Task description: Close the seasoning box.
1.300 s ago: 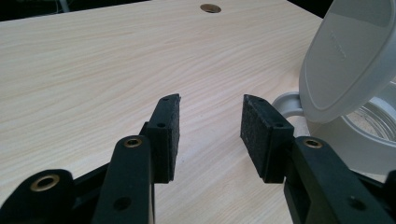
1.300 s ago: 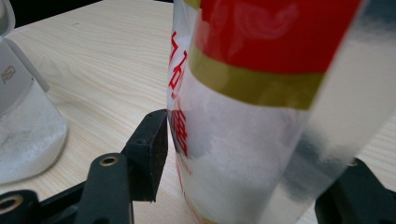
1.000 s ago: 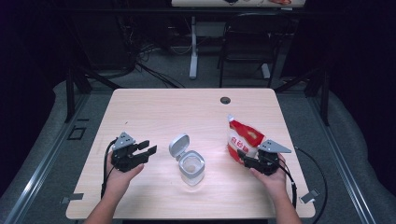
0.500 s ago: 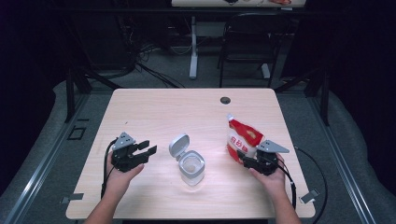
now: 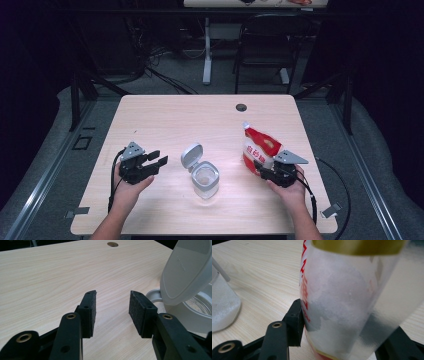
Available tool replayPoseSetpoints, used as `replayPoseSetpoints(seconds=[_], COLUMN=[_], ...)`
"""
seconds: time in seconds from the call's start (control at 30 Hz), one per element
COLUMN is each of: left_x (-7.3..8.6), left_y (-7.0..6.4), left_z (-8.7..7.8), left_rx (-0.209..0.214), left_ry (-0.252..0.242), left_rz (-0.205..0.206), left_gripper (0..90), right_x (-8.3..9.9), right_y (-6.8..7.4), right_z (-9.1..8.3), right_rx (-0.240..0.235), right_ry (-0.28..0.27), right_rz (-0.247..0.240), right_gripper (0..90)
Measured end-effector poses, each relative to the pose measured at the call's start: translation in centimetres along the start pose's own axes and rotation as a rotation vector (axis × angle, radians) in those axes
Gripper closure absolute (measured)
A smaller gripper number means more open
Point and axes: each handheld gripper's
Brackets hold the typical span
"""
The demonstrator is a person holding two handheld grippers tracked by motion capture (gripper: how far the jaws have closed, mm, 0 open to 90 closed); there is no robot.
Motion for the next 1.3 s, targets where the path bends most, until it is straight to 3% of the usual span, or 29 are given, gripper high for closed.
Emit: replayPoseSetpoints(seconds=[0.4,0.57,0.97,1.3], left_x=[-0.02,0.00,0.03,0.03], left_y=[0.07,0.06,0.13,0.17], left_z=[-0.06,-0.01,0.03,-0.01], left_rx=[0.002,0.001,0.002,0.003], left_ry=[0.003,0.003,0.004,0.005], left_rz=[0.001,0.001,-0.001,-0.003], left_gripper=[57.9,57.9,57.8,57.8], right_x=[0.12,0.52,0.50,0.74], right_y=[0.32,0.27,0.23,0.25], right_z=[0.14,0.34,0.51,0.70], right_rx=[0.008,-0.007,-0.009,-0.015], right_ry=[-0.009,-0.044,-0.044,-0.072], right_rz=[-0.009,0.014,0.023,0.066], right_gripper=[48.6,48.0,47.9,45.0])
Point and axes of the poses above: each handheld gripper's, and its own axes: z roughly forward along the jaws, x roughly out of its underside, y roughly to its left, and after that the axes turned 1 degree about -x, right-handed
